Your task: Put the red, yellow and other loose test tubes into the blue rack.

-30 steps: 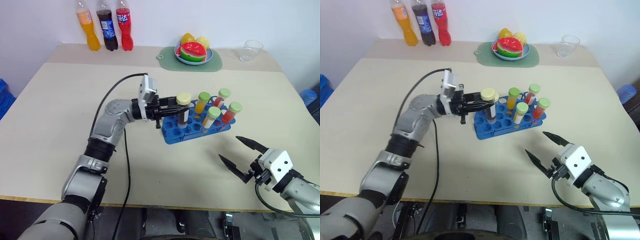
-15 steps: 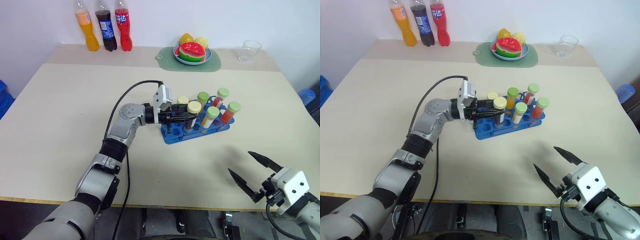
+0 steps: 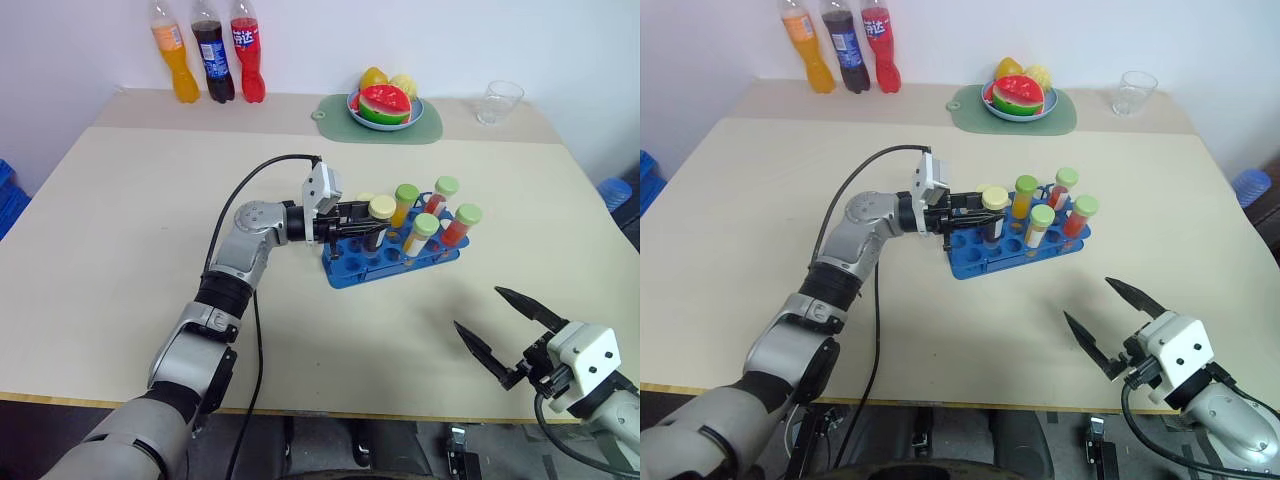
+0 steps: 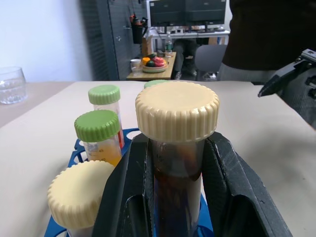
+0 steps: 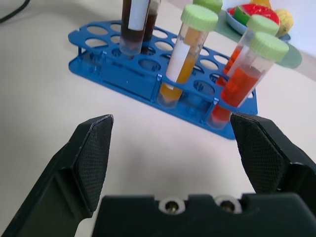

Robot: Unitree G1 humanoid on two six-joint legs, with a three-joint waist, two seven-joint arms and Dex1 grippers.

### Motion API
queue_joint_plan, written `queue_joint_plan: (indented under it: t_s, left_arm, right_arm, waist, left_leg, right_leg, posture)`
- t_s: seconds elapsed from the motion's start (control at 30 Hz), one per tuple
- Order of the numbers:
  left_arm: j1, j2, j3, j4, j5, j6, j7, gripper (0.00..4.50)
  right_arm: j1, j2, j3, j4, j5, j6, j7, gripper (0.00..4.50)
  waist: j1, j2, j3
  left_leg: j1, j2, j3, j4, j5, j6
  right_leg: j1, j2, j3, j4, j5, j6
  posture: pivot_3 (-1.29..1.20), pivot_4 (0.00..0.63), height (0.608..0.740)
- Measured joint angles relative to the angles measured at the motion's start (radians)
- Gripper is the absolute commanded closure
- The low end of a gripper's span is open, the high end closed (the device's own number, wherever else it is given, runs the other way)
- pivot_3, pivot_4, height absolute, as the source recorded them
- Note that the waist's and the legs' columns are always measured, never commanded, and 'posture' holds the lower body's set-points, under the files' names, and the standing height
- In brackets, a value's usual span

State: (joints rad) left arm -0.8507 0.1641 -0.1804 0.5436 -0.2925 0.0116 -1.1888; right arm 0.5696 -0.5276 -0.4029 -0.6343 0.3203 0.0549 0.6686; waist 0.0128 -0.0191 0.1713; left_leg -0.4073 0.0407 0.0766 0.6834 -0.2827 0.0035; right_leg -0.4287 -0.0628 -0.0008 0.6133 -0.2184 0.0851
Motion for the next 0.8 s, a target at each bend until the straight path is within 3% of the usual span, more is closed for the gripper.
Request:
queue_joint_plan:
  t_s: [0.8]
  left_arm:
    - [0.02, -0.049, -0.003, -0.01, 0.022, -0.009, -0.046, 3.74]
  right_arm:
    - [-0.025, -0.002, 0.002, 0.0, 0.004, 0.006, 0.004, 0.29]
  waist:
    - [0.001, 0.0, -0.001]
  left_leg:
    - [0.0, 0.0, 0.0, 0.0, 0.0, 0.0]
  right_leg:
    - [0.0, 0.0, 0.0, 0.0, 0.0, 0.0]
  posture:
    - [0.0, 0.15, 0.74]
